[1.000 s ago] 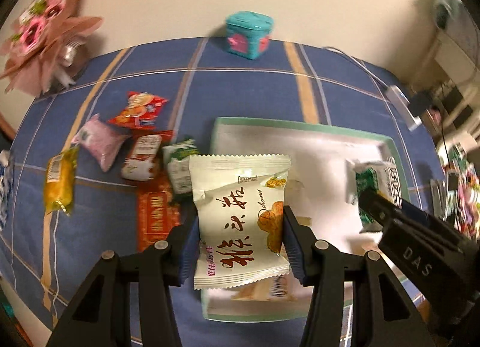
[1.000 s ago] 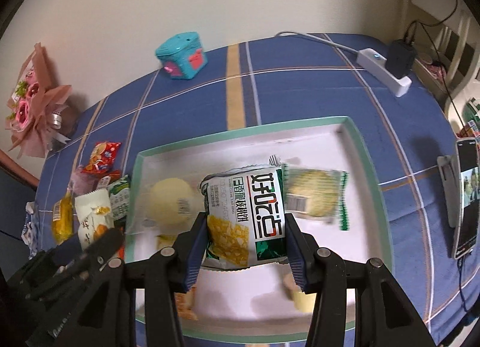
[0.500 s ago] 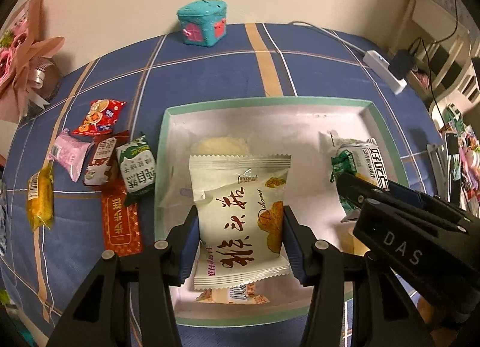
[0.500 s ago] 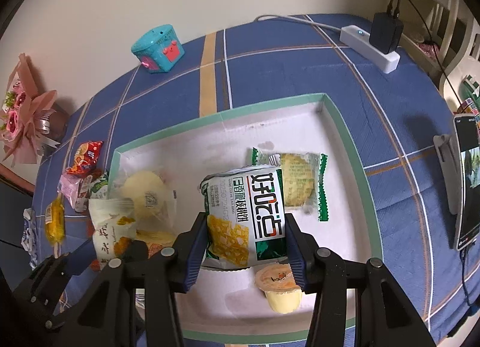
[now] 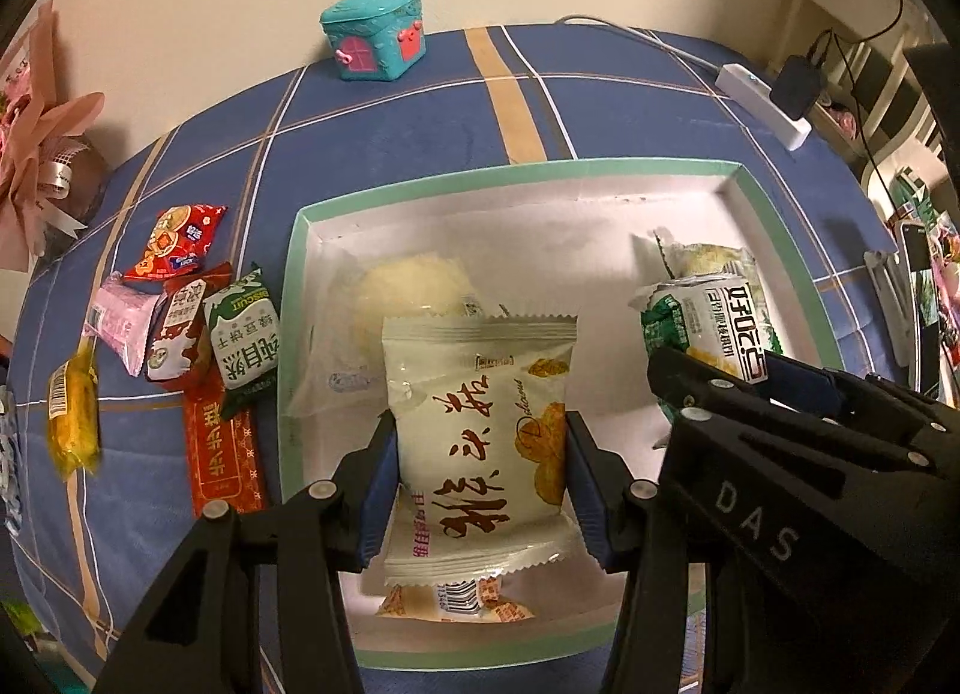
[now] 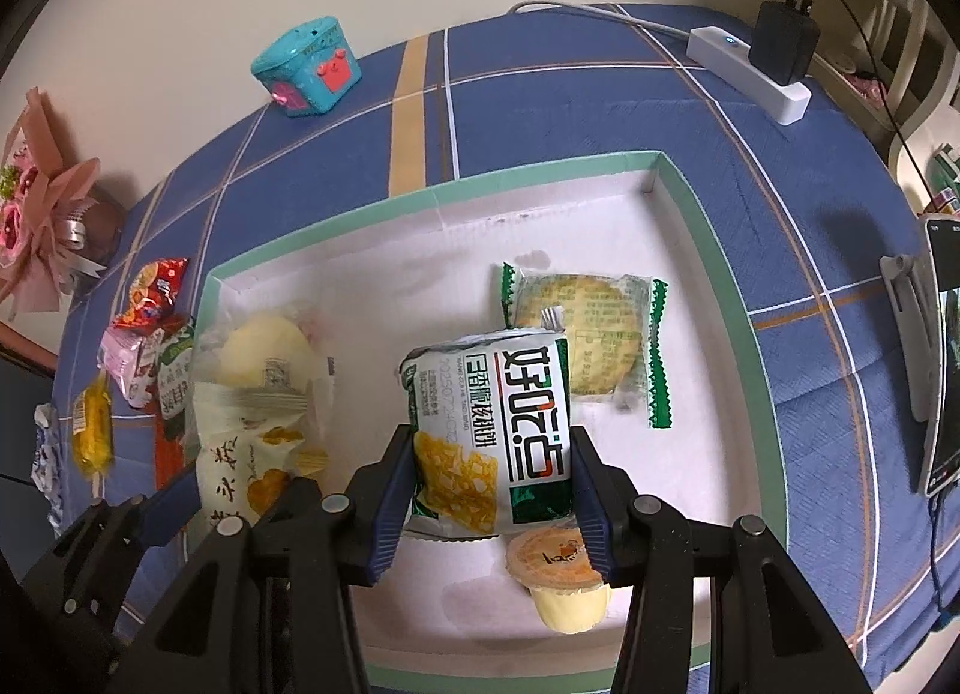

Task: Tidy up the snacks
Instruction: 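Open right tool releasing the corn packet while left tool releases the cookie packet in the tray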

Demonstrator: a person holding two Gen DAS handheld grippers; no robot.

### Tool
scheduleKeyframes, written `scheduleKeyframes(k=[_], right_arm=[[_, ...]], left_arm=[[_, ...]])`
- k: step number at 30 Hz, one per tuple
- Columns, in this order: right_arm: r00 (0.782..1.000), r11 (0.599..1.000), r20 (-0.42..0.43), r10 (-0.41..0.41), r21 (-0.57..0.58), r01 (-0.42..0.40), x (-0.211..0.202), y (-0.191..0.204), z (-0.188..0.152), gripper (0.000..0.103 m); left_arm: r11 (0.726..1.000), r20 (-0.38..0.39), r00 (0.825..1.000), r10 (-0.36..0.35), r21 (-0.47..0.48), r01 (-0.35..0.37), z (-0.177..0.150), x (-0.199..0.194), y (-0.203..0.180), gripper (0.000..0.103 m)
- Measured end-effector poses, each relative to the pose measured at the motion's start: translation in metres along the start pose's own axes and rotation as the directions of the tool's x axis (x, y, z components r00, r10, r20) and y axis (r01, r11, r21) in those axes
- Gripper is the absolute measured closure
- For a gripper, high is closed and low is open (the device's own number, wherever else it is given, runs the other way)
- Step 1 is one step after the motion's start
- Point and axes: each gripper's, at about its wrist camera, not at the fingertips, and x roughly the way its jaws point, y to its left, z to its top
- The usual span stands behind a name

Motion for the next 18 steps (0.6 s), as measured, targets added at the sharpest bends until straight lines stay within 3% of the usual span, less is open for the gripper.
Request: scheduleKeyframes(k=[8,10,15,18], right_arm=[[1.000,1.000,-0.017,-0.008,-0.002,0.008,0.006,0.001,-0.002,0.047],[1.000,1.000,-0.019,-0.006,-0.009,0.006,0.006,0.003,-0.003,0.044],[1.000,1.000,-0.005,-0.006,-0.030,0.006,0.004,0.008,-0.002,0.030],[1.000,0.999,0.005,-0.003,-0.045,0.004,0.002,0.012,-0.001,0.021]], left_arm=[[1.000,0.000,1.000,0.014,0.006,-0.014,0.002,0.001,-0.002,0.045],[1.000,0.002,1.000,0.015,0.004,-0.015,0.002,0.000,-0.001,0.035],[1.000,0.002,1.000,0.008,-0.011,-0.008,0.004,-0.001,0.004,0.030],[0.999,0.008,0.999,0.032,-0.013,-0.032,0.005,-0.004,0.005,0.019]])
